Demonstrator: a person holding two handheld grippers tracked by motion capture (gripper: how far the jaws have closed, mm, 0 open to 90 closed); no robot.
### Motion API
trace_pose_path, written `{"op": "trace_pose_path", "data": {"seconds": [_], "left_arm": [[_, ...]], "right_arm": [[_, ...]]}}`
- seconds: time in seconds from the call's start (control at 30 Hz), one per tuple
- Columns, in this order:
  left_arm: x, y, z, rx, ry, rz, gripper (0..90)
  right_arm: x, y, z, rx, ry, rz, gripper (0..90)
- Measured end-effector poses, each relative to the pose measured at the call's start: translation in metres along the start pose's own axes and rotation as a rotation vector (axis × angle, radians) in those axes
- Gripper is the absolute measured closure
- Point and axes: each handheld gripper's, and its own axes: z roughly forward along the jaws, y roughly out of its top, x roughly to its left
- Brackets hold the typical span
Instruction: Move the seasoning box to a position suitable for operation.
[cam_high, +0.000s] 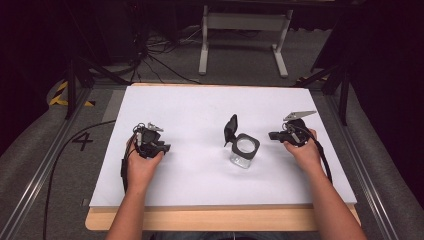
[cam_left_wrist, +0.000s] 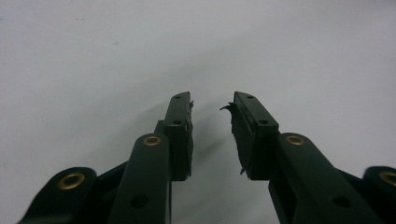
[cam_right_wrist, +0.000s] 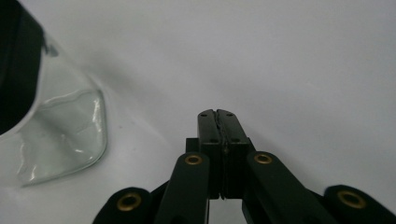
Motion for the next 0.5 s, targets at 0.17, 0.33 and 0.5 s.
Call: {"op": "trace_pose_path", "data": {"seconds": [0.17,0.33,0.5], "left_arm": [[-0.010,0.008,-0.016,0.016,-0.043,-0.002,62.0],[-0.016,0.014,-0.029,0.108,-0.089,-0.004,54.6],[-0.025,0.018,-0.042,0.113,-0.099,0.008,52.0]], "right_arm": [[0.007,0.002,-0.015,-0.032,0.048,-0.049,90.0],[0.021,0.006,-0.020,-0.002,0.094,-0.120,90.0],[0.029,0.008,-0.018,0.013,0.127,-0.143,90.0]]}}
